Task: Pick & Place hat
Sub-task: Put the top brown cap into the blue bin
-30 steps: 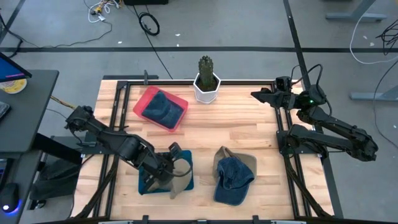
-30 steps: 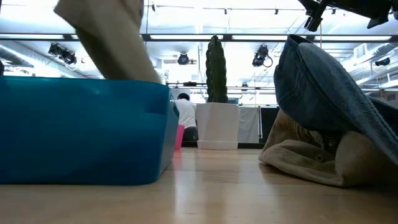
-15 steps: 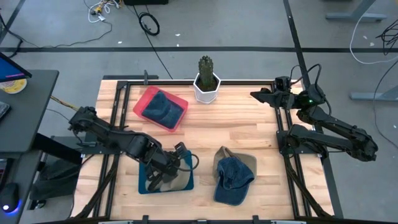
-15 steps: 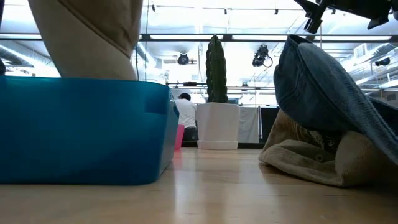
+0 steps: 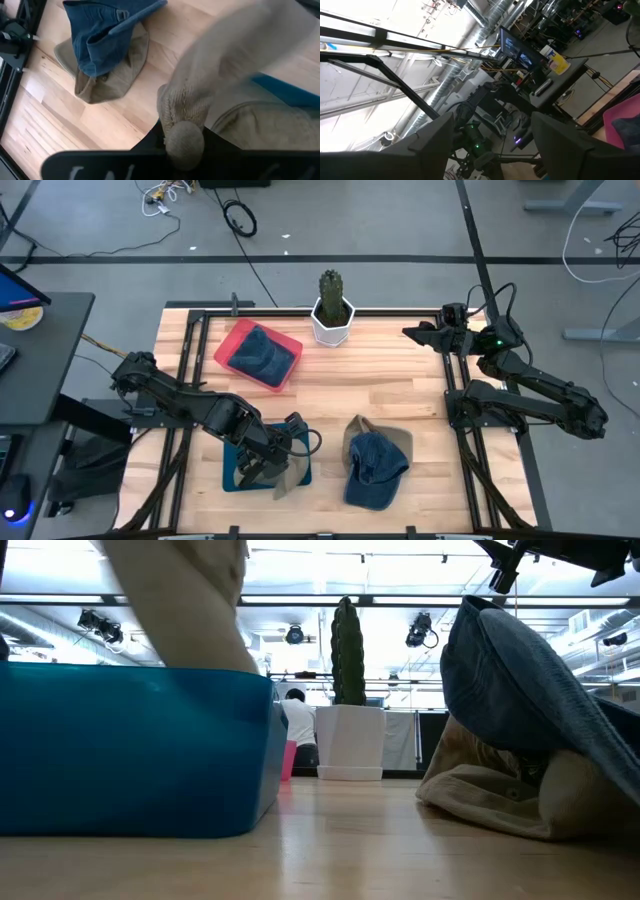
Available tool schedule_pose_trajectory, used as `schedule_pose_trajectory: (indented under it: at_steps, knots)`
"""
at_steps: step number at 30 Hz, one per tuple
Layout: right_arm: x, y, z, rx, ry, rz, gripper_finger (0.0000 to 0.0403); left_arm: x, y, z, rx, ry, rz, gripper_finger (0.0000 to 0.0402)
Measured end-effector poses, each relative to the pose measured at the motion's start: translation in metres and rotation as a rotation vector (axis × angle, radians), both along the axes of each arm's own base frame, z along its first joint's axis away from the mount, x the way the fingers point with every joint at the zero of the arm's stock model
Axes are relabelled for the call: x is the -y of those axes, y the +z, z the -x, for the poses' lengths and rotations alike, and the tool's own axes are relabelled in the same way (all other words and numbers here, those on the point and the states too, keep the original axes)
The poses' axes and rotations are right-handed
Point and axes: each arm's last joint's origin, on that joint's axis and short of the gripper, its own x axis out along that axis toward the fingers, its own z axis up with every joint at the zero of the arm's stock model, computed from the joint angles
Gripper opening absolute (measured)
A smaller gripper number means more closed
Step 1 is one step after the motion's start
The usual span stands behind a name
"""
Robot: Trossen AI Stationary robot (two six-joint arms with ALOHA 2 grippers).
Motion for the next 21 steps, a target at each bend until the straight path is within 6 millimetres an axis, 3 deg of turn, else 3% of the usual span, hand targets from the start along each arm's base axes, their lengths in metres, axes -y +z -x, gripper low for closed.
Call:
schedule_pose_trajectory:
  at_steps: [12, 21]
  knots:
    - [0.000, 0.000, 0.000, -0.004, 0.000, -0.002, 0.0268, -0.003, -0.005, -0.004, -0.029, -0.020, -0.010, 0.0016]
    - [0.000, -0.001, 0.000, -0.010, -0.001, -0.002, 0.0268, -0.006, -0.022, -0.017, -0.095, -0.045, -0.032, 0.0016]
